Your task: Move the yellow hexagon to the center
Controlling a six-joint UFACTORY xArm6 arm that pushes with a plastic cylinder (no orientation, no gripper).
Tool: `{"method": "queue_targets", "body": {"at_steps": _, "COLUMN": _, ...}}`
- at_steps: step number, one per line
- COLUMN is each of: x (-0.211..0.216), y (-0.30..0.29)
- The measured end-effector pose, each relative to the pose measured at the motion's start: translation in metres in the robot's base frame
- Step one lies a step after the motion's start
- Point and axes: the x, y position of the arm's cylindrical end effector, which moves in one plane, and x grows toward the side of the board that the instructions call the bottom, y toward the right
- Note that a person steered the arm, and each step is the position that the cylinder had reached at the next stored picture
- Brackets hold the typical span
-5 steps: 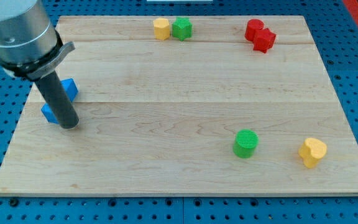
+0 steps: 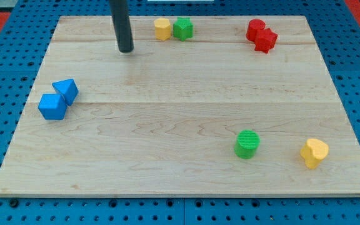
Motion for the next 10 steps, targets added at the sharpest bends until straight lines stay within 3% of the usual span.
{"method": "queue_targets", "body": {"at_steps": 1, "x": -0.063, "y": -0.001}}
{"method": "queue_targets", "body": {"at_steps": 2, "x": -0.086, "y": 0.035}}
{"method": "queue_targets", "body": {"at_steps": 5, "x": 0.001, "y": 0.147}}
{"method": "queue_targets", "body": {"at_steps": 6, "x": 0.066, "y": 0.161}}
{"method": "queue_targets", "body": {"at_steps": 7, "x": 0.086, "y": 0.176}}
{"method": "queue_targets", "body": {"at_steps": 8, "x": 0.074, "y": 0.208}}
{"method": "queue_targets", "body": {"at_steps": 9, "x": 0.099, "y": 0.259}}
{"method": "queue_targets", "body": {"at_steps": 10, "x": 0.126, "y": 0.212}}
